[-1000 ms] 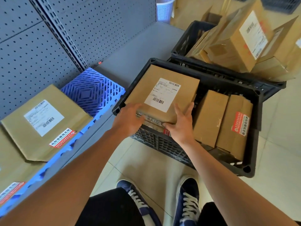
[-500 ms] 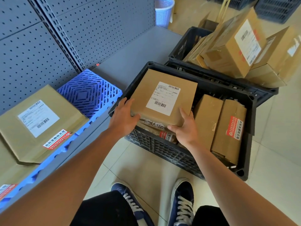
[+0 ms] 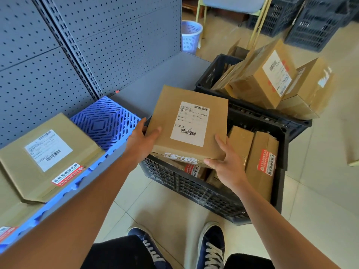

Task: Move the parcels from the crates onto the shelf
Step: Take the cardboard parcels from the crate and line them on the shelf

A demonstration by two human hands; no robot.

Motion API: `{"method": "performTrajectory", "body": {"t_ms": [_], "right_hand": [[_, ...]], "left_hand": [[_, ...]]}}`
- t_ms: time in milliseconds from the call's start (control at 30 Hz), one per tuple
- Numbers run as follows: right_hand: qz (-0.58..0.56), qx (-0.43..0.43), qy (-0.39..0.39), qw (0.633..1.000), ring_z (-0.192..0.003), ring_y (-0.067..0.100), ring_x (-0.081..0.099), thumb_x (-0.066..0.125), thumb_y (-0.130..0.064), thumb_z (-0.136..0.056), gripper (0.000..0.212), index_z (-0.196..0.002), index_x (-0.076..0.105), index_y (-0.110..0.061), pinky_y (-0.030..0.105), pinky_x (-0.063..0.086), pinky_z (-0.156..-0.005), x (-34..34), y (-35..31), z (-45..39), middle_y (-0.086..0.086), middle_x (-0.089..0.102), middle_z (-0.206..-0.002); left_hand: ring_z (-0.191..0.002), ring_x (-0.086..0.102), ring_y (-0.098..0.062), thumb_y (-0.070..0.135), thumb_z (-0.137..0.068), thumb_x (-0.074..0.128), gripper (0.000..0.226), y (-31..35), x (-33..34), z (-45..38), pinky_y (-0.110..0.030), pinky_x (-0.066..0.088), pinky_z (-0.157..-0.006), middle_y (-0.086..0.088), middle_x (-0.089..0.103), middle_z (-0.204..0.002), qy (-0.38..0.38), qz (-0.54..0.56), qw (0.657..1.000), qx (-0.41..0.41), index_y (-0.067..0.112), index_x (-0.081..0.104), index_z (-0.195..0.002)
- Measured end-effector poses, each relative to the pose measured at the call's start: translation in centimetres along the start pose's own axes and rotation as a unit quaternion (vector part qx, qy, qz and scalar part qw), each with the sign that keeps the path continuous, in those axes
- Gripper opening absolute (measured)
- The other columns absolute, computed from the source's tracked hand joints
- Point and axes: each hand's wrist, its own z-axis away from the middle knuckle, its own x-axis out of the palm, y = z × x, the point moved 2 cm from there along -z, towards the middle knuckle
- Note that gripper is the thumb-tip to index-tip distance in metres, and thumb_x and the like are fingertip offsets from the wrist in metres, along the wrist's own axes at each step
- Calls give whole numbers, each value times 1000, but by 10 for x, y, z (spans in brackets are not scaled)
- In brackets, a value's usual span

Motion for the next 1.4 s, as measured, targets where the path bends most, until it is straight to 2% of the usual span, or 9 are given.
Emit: {"method": "performTrajectory", "body": {"t_ms": [100, 267, 467, 567, 700, 933, 1100, 1300, 1400], "right_hand": [[32, -32, -16, 999, -146, 11, 32, 75, -12, -90, 89, -158, 24, -41, 29, 35, -114, -15, -14, 7, -21, 6, -165], [88, -102, -38, 990, -140, 19, 47, 74, -14, -91, 92, -156, 19, -51, 47, 43, -112, -41, -49, 20, -32, -9, -159], [-21, -166, -9, 986, -133, -12, 39, 73, -24, -91, 88, -156, 21, -50, 18, 54, -94, -72, -106, 37, -31, 17, -160], [-33, -155, 38, 987, -122, -18, 41, 72, -33, -92, 90, -159, 14, -46, 3, 48, -82, -69, -127, 36, -30, 23, -157], [30, -170, 60, 983, -139, 6, 31, 74, -34, -91, 92, -160, 14, -41, 37, 47, -110, -50, -151, 28, -23, 10, -162], [52, -201, 57, 977, -129, -6, 24, 73, -30, -92, 90, -160, 16, -39, 6, 34, -94, -25, -174, 22, -26, 8, -160], [40, -212, 65, 974, -141, 7, 28, 75, -31, -90, 91, -159, 16, -45, 29, 45, -107, -9, -177, 28, -24, 9, -161], [19, -230, 56, 971, -141, 6, 29, 76, -33, -89, 90, -157, 19, -47, 31, 48, -107, 4, -188, 37, -27, 12, -160], [7, -240, 46, 970, -146, 4, 24, 76, -36, -88, 90, -156, 18, -49, 40, 45, -113, 14, -194, 42, -25, 10, -162]], "left_hand": [[-125, 54, -20, 59, -92, 62, 82, 14, -9, 11, -39, 46, -104, 4, 49, -146, 12, 31, 999, -3, 36, 20, -160], [-116, 51, -11, 41, -91, 72, 87, 48, -28, 40, -28, 42, -93, 8, 50, -141, -1, 9, 998, 65, 51, 14, -156], [-116, 54, -1, 32, -87, 78, 91, 98, -62, 72, -10, 45, -92, 19, 47, -142, 37, 24, 978, 203, 56, 20, -154], [-127, 49, -5, 31, -87, 78, 90, 99, -65, 83, -33, 44, -112, 13, 40, -148, 55, 38, 969, 238, 55, 22, -154], [-138, 40, -12, 36, -86, 78, 89, 103, -72, 85, -44, 38, -117, 9, 31, -152, 76, 18, 965, 251, 59, 23, -151], [-141, 34, -6, 50, -81, 78, 93, 92, -104, 91, -37, 33, -120, 12, 26, -156, 115, -2, 963, 243, 61, 19, -151], [-145, 26, -3, 53, -76, 80, 101, 88, -119, 99, -30, 26, -120, 17, 16, -160, 112, -24, 964, 241, 65, 11, -150], [-146, 20, 0, 49, -76, 83, 104, 83, -140, 107, -46, 39, -116, 24, 10, -160, 130, -31, 959, 251, 70, 10, -147], [-148, 23, -5, 48, -76, 84, 104, 82, -154, 110, -42, 33, -120, 19, 12, -162, 143, -41, 952, 266, 66, 12, -149]]}}
